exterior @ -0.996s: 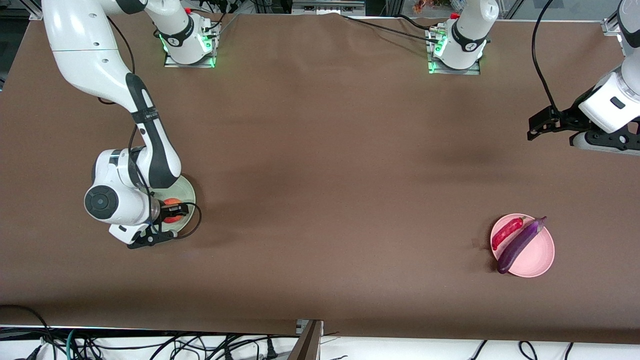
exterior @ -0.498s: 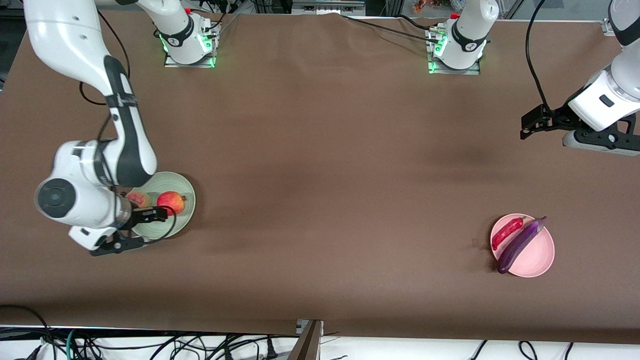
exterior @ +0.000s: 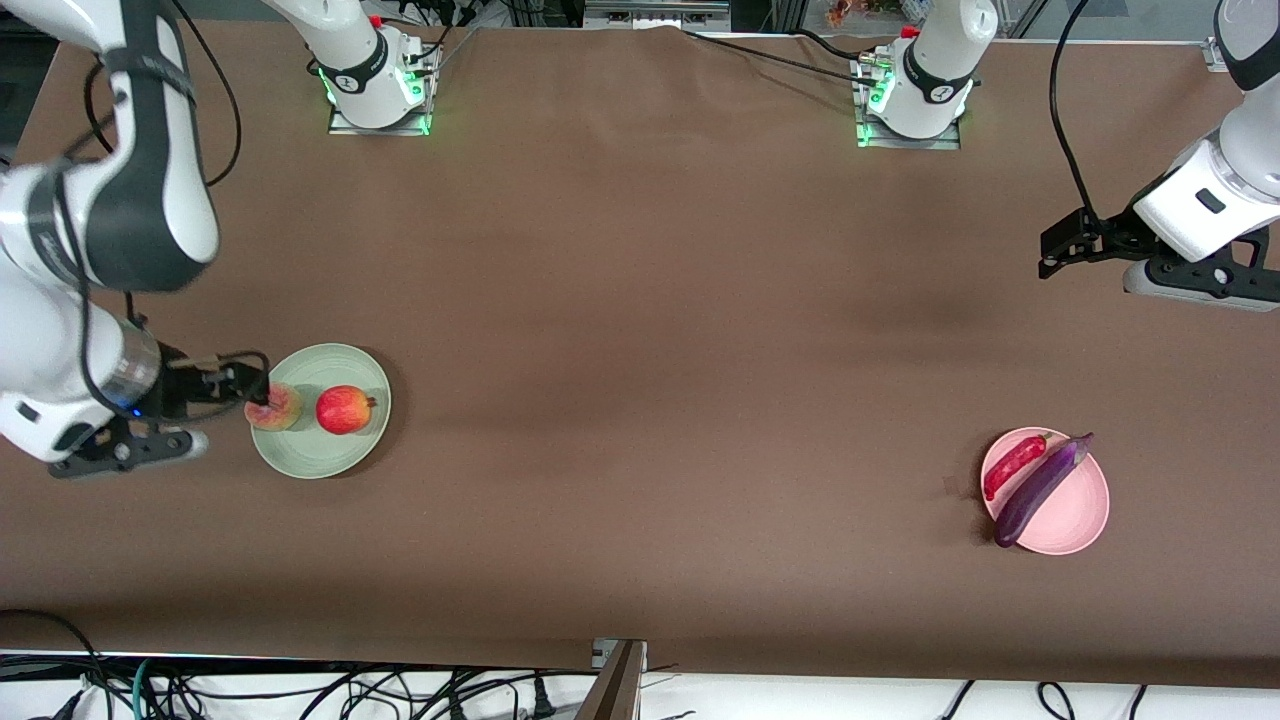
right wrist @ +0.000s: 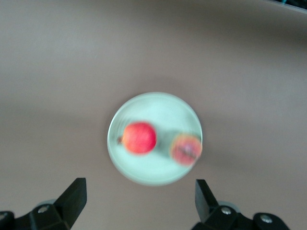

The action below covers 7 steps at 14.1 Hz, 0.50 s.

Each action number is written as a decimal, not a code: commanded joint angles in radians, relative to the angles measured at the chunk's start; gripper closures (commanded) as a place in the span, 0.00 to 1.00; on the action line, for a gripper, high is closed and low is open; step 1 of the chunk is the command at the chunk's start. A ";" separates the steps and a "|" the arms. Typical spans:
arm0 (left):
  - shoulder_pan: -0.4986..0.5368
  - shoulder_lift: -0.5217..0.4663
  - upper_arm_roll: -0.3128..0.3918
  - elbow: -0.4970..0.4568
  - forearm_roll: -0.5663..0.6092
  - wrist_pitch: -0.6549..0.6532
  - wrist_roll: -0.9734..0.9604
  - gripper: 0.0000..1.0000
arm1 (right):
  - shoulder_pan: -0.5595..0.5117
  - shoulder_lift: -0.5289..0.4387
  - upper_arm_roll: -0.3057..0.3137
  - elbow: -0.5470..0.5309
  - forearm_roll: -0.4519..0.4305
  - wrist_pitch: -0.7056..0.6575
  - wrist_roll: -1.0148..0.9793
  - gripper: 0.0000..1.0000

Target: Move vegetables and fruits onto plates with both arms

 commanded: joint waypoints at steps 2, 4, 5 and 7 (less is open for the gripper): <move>-0.002 0.009 -0.002 0.028 0.004 -0.025 0.013 0.00 | 0.004 -0.195 0.006 -0.199 0.009 -0.037 -0.011 0.00; -0.002 0.009 -0.002 0.028 0.004 -0.025 0.013 0.00 | -0.035 -0.294 0.007 -0.282 0.011 -0.037 -0.014 0.00; -0.002 0.009 -0.002 0.028 0.004 -0.025 0.012 0.00 | -0.056 -0.327 0.009 -0.297 0.011 -0.046 -0.017 0.00; -0.002 0.009 -0.002 0.028 0.004 -0.025 0.012 0.00 | -0.084 -0.359 0.009 -0.308 0.009 -0.058 -0.014 0.00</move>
